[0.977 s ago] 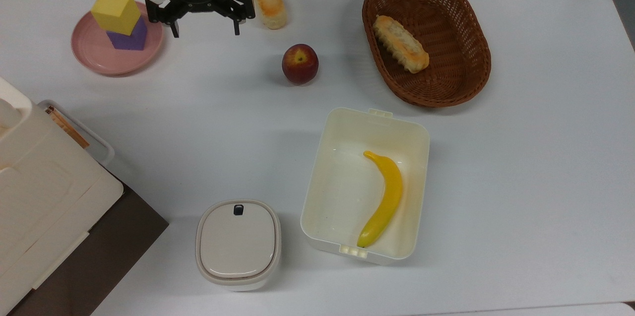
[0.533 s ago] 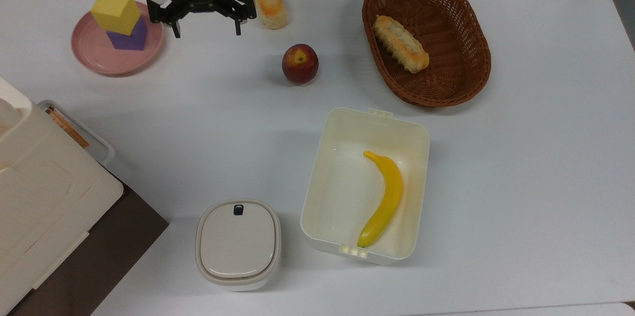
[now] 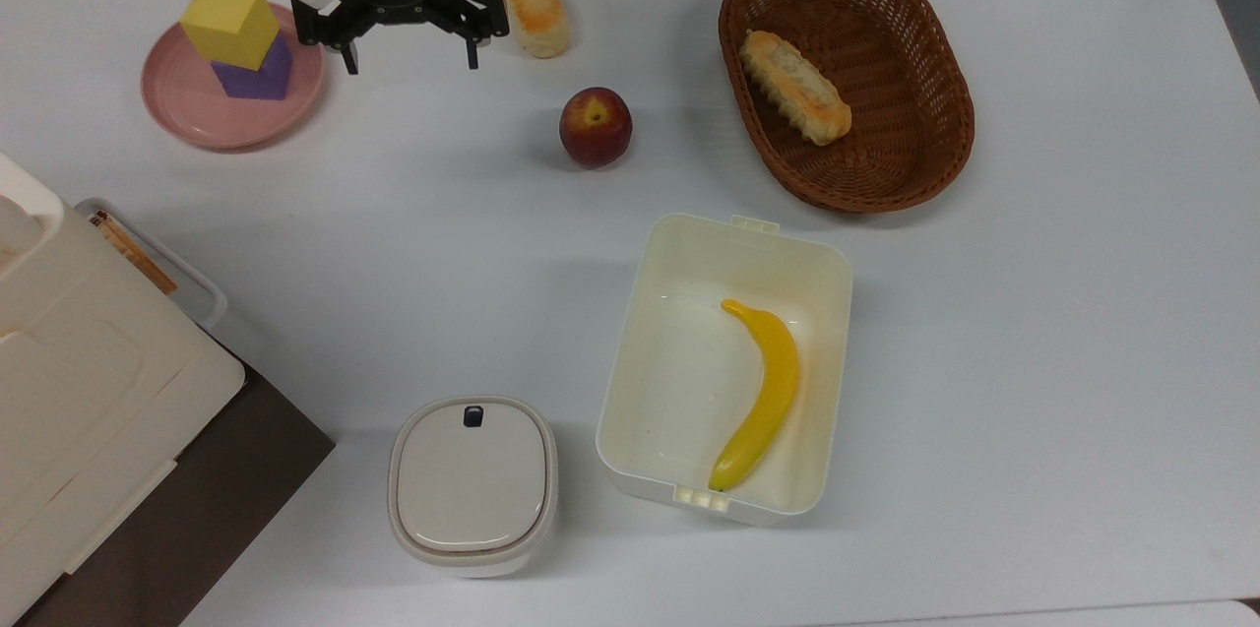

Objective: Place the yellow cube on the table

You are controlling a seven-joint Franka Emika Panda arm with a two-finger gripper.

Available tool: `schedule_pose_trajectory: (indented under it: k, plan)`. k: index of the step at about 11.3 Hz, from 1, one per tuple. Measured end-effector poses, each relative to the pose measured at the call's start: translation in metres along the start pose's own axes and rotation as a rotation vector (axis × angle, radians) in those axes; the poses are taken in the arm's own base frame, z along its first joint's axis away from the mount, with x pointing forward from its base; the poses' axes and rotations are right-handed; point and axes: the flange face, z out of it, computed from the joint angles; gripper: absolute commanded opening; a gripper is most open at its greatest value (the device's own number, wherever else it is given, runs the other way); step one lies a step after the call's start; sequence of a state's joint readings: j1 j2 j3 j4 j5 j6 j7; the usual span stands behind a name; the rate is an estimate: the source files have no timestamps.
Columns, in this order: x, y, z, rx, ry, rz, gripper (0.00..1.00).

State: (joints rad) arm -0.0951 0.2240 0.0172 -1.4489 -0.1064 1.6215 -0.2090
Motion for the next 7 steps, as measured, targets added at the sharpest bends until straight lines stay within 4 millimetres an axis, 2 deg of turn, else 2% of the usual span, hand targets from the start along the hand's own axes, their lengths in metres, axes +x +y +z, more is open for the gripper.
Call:
schedule_pose_trajectory:
  k: [2,4,7]
  plan:
    - [-0.004,0.004,-0.002,0.001,-0.009,0.008,1.0]
    - [-0.015,0.018,-0.004,0.007,-0.034,0.035,1.0]
    - [-0.034,0.064,0.005,0.023,-0.079,0.117,1.0]
